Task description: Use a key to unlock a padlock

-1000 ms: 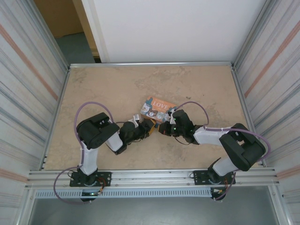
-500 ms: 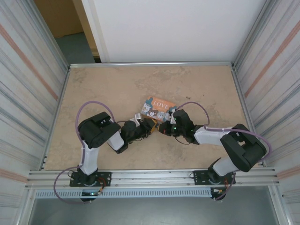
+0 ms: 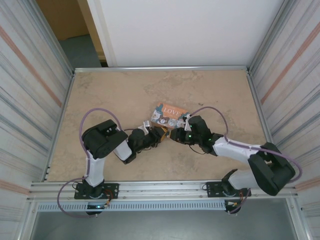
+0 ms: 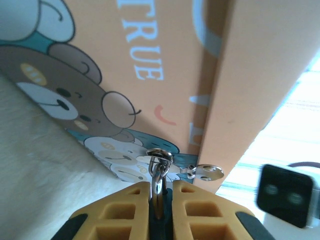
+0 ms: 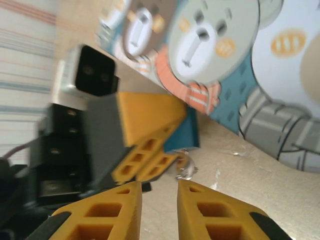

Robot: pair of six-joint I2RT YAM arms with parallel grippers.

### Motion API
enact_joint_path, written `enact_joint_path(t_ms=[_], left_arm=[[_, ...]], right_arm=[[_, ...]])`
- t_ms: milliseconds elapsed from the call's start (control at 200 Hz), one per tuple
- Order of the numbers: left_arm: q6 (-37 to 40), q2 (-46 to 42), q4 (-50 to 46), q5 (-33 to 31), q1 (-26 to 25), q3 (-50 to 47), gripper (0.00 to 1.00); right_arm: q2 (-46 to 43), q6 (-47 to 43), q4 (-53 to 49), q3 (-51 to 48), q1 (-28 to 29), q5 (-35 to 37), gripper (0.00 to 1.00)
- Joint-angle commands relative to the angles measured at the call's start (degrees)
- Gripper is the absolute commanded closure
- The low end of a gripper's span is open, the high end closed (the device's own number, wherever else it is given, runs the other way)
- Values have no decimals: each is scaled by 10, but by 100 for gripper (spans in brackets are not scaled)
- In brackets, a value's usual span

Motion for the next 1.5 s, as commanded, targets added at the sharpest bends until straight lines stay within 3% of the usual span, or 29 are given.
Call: enact_joint_path(t_ms=[0, 316, 606, 767, 992, 1278, 1493], left_arm=[[19, -31, -6, -7, 4, -7, 100], [37, -103, -111, 7, 2, -4, 100], [51, -213, -307, -7, -8, 0, 100], [49, -252, -391, -18, -13, 11, 100], [23, -278, -481, -21, -19, 35, 100], [-18, -306, -607, -34, -24, 61, 100], [-32, -327, -727, -36, -24, 101, 100]], right_arm=[[-57, -43, -63, -9, -9, 30, 70], [-212, -134, -153, -20, -18, 82, 42], [-268, -264, -189, 17, -19, 128, 14], [-291, -374, -147, 11, -20, 120, 1], [-288, -528, -163, 14, 1, 128, 5], [-291, -718, -165, -2, 106, 203, 10], [-269, -791, -159, -18, 186, 315, 10]])
